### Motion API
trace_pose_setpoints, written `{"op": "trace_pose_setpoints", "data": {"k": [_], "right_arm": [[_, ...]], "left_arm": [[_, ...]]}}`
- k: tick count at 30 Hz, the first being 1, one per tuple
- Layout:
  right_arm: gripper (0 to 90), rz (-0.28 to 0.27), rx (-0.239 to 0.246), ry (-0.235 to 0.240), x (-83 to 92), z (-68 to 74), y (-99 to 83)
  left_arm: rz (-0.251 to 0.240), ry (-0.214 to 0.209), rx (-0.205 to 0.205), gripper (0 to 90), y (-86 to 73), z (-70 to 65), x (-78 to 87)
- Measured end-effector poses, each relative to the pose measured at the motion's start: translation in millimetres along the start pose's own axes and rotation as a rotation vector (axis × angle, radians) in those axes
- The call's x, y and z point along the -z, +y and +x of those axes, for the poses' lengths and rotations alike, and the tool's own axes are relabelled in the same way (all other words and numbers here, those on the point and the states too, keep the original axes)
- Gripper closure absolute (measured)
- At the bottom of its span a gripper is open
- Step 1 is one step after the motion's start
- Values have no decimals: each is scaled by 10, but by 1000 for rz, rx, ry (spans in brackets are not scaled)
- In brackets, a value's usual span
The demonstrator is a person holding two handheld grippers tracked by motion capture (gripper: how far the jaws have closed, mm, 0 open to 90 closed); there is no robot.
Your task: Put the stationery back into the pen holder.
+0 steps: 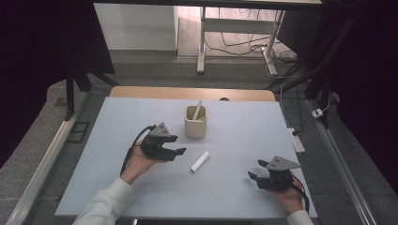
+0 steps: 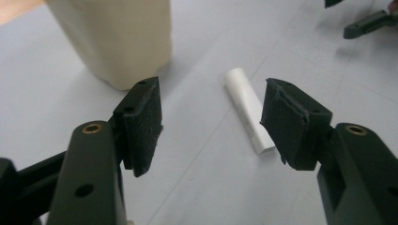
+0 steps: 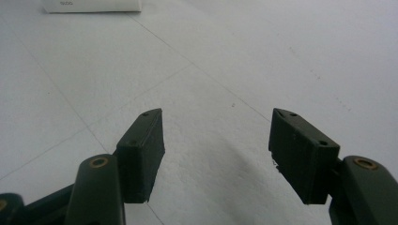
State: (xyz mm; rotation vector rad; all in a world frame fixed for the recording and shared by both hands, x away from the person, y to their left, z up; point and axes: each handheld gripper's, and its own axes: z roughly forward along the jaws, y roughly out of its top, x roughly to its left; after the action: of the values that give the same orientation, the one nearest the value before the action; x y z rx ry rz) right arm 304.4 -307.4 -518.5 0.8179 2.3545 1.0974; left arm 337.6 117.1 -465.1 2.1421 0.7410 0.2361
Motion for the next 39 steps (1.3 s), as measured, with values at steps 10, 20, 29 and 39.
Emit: {"op": "trace_pose_setpoints", "data": {"k": [10,20,29,39], "right_arm": [[354,0,2,0,0,0,0],[354,1,3,2,-5,0,-1],[354,-2,3,6,-17,-1,-3],[354,-1,0,8,-20,-1,-6]], "left_arm": [[65,-58,-24,359,11,-124,-194],[112,-70,-39,355,54,-220,-355],[146,-77,-31,353,117,-262,-530],[171,-76,-21,338,184,-277,-729]]}}
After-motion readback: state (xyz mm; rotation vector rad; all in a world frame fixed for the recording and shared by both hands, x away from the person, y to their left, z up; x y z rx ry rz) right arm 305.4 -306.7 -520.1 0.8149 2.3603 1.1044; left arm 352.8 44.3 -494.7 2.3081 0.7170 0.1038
